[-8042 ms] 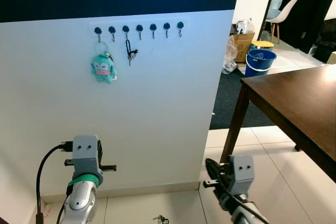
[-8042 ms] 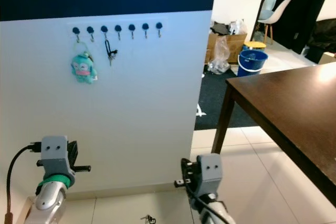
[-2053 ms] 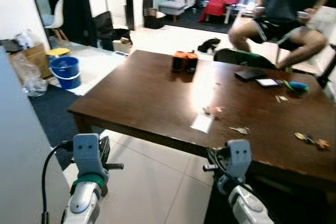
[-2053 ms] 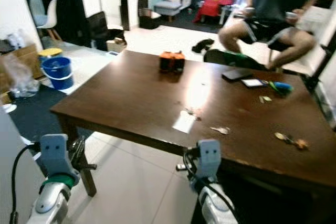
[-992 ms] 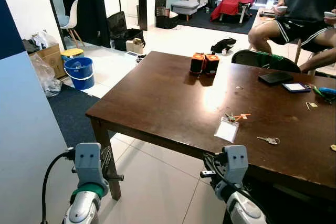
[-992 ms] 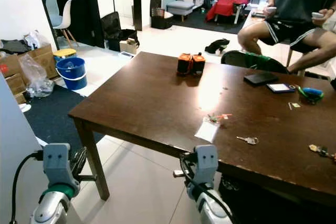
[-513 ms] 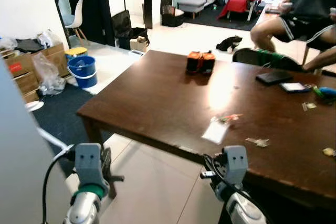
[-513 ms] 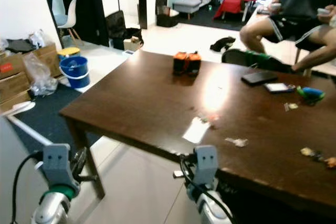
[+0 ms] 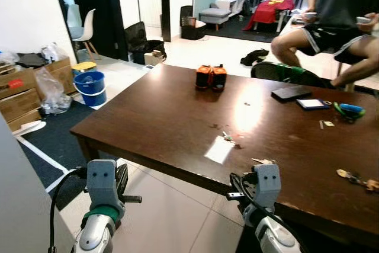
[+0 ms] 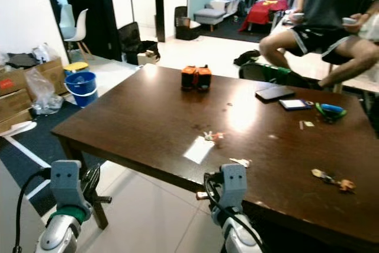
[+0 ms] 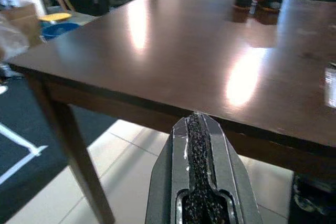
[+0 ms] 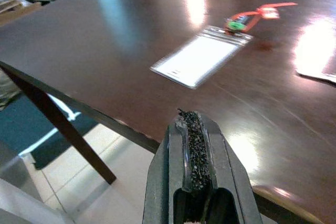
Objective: Hang keys on a hook
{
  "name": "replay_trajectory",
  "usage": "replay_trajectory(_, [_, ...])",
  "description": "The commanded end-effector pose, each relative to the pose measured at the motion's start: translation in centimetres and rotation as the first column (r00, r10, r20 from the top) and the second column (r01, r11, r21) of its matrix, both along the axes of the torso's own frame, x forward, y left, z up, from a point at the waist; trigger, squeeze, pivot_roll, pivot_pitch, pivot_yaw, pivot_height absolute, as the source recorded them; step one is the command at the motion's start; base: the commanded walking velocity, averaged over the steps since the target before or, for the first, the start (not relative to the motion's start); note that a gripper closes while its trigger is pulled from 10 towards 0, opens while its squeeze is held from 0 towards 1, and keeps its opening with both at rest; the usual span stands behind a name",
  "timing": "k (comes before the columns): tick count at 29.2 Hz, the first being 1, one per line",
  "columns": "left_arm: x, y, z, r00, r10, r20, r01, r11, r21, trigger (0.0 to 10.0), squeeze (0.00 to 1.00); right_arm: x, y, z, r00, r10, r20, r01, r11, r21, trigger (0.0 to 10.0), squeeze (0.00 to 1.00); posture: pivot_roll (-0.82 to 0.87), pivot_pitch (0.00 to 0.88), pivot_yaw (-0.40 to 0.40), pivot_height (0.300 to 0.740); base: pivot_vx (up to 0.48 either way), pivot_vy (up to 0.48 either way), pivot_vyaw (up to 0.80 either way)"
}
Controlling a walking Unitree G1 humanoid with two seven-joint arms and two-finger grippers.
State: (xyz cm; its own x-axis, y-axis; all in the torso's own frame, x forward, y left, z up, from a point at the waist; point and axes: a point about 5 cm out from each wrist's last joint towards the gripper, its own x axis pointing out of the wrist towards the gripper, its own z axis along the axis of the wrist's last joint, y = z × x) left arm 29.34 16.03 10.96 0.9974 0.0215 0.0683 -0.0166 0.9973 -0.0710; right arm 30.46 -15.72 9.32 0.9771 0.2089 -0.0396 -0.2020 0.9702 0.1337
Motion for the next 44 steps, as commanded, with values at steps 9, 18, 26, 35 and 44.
replay_trajectory(9, [-0.05,0.29,-0.32,1.0,0.009,-0.018,-0.009,1.0,0.0,10.0,0.0,-0.02,0.07,-0.29,1.0,-0.007,-0.014,0.007,1.0,0.005,10.0,0.0,-0.1,0.0,0.119,0.74,0.0,-0.319,0.0])
replay_trajectory(18, [0.0,0.36,-0.27,1.0,0.008,-0.017,-0.008,1.0,0.002,10.0,0.0,0.0,0.1,-0.32,1.0,-0.01,-0.015,0.01,1.0,0.005,10.0,0.0,-0.1,0.0,0.122,0.74,0.0,-0.31,0.0])
replay_trajectory(26, [0.04,0.34,-0.23,1.0,0.006,-0.017,-0.006,1.0,0.002,10.0,0.0,0.01,0.08,-0.34,1.0,-0.012,-0.016,0.012,1.0,0.006,10.0,0.0,-0.1,0.0,0.122,0.74,0.0,-0.31,0.0])
replay_trajectory(35, [0.04,0.36,-0.2,1.0,0.006,-0.015,-0.006,1.0,0.002,10.0,0.0,0.0,0.09,-0.36,1.0,-0.012,-0.016,0.012,1.0,0.007,10.0,0.0,-0.1,0.0,0.122,0.74,0.0,-0.306,0.0])
replay_trajectory(44, [0.03,0.37,-0.2,1.0,0.007,-0.016,-0.007,1.0,0.002,10.0,0.0,0.01,0.07,-0.39,1.0,-0.013,-0.018,0.014,1.0,0.006,10.0,0.0,-0.1,0.0,0.122,0.74,0.0,-0.302,0.0])
